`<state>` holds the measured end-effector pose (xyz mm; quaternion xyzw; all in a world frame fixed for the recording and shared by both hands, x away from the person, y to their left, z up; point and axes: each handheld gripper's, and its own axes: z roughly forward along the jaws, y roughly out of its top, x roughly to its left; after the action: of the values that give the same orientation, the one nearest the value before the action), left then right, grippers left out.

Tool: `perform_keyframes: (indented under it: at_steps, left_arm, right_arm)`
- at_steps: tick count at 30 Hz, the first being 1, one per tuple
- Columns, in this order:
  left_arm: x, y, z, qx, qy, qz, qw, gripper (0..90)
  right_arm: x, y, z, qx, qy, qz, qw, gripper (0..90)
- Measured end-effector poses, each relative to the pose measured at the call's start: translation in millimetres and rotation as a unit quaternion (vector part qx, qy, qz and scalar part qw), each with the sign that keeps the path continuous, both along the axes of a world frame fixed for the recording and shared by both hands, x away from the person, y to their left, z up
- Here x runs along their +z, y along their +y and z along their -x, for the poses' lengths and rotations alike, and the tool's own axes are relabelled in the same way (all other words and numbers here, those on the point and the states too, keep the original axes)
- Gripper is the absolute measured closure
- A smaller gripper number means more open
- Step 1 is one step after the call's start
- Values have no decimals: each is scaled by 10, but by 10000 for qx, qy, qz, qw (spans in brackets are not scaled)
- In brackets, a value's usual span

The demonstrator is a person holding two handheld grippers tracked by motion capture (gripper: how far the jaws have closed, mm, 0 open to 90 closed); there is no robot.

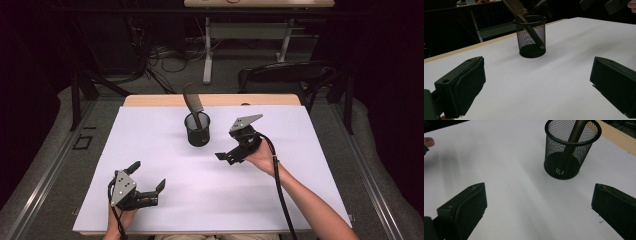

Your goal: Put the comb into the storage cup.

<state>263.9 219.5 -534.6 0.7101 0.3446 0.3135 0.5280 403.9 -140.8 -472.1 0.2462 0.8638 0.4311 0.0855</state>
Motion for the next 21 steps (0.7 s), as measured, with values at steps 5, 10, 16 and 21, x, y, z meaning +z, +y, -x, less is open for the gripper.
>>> perform_keyframes:
  at_steps: [5,10,16,21]
  left_arm:
    - [-2,-6,1,0,6,2,10000,1]
    - [-5,-3,0,-1,10,7,10000,1]
    - [-6,-9,-3,-8,17,-10,10000,1]
    - [-6,-11,-3,-15,17,-5,10000,1]
  right_arm:
    - [-20,-76,74,32,32,68,10000,0]
    - [-55,-152,139,16,69,88,9999,0]
    - [-80,-245,199,-30,85,107,9999,0]
    - [-97,-328,251,-73,81,138,9998,0]
